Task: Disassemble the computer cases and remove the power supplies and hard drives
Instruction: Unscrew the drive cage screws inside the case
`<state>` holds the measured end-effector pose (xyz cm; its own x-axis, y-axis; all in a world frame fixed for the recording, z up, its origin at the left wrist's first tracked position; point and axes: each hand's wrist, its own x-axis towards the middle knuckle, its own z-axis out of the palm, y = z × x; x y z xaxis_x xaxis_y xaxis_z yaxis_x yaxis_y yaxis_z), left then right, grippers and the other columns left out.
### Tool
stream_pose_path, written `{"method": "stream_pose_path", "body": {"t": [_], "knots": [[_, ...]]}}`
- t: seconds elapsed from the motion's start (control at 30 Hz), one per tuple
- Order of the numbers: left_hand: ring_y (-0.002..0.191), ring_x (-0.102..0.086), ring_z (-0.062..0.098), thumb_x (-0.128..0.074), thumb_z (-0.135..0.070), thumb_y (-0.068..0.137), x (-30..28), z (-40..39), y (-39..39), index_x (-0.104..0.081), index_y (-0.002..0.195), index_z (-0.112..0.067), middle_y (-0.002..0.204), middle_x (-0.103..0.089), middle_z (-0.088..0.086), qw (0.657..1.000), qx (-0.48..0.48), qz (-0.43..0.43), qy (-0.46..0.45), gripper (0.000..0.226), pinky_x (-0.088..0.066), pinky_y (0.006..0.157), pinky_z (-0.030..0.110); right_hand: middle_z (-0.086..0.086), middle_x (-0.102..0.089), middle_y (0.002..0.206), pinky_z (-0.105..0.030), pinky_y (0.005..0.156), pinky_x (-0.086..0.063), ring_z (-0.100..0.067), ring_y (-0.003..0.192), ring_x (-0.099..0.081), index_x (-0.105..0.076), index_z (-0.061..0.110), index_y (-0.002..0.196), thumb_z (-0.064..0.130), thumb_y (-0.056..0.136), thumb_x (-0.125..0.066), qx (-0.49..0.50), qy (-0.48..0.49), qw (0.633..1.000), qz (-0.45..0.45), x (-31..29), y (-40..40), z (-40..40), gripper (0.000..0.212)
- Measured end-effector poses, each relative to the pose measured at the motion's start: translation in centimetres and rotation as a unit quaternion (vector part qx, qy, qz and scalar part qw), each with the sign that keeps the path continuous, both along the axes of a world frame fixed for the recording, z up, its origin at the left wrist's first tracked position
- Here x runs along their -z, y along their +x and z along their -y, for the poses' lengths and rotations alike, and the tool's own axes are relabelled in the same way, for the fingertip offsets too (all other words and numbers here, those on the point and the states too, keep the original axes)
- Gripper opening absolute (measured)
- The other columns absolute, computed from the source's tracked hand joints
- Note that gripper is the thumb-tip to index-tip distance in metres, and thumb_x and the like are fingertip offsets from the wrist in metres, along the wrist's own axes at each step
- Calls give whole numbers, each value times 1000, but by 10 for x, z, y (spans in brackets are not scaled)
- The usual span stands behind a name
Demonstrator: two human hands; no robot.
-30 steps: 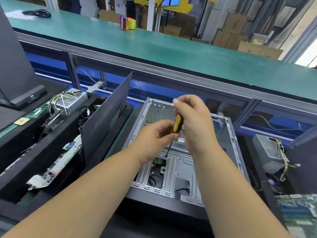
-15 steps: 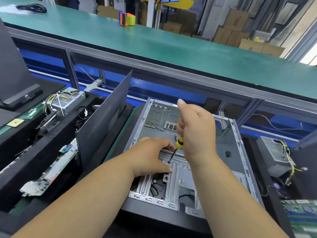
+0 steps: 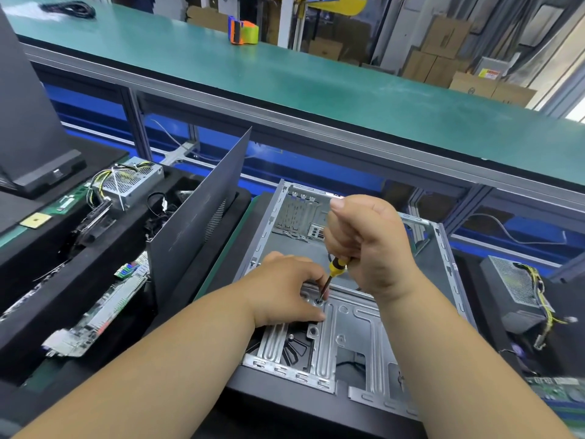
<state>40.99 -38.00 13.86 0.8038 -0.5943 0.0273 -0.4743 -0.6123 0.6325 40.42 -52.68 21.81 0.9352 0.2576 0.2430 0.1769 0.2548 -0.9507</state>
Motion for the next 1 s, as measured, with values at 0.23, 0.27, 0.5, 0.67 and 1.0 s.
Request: {"method": "stream_pose_path", "body": {"t": [0.23, 0.27, 0.5, 0.67, 1.0], "knots": [[102, -64, 9, -78, -32, 82, -5, 2, -2, -70, 99, -38, 110, -63, -13, 977, -41, -114, -177, 20, -51, 97, 37, 8, -26, 41, -24, 46, -13, -8, 40, -18, -30, 24, 46, 22, 80, -56, -83, 23, 996, -27, -1, 9, 19, 43], [99, -67, 11, -76, -26, 85, -6, 2, -2, -72, 101, -36, 109, -66, -9, 966, -42, -139, -215, 19, -54, 94, 36, 8, -27, 41, -24, 45, -12, -7, 39, -18, -28, 24, 46, 21, 80, -55, -100, 22, 994, -30, -1, 10, 21, 43], [88, -70, 4, -72, -13, 88, -7, 7, -3, -78, 90, -30, 92, -77, -7, 941, -52, -194, -272, 18, -52, 71, 14, 3, -28, 41, -25, 44, -16, -11, 39, -20, -39, 21, 45, 17, 88, -54, -118, -26, 992, -41, -7, 12, 18, 46], [87, -70, 2, -74, -20, 88, -6, 5, -5, -77, 82, -39, 88, -76, -14, 953, -65, -151, -255, 20, -52, 75, 14, 0, -59, 65, -31, 60, -42, -15, 61, -54, -58, 13, 72, 33, 102, -48, 131, -395, 908, 54, -19, -4, 13, 37], [83, -67, 2, -75, -32, 85, -11, 6, -12, -76, 84, -42, 84, -73, -18, 976, -101, -94, -171, 11, -54, 84, 29, 3, -48, 68, -31, 49, -25, -12, 60, -41, -39, 21, 76, 47, 100, -46, 226, -694, 681, 60, -33, -22, 3, 35]]}}
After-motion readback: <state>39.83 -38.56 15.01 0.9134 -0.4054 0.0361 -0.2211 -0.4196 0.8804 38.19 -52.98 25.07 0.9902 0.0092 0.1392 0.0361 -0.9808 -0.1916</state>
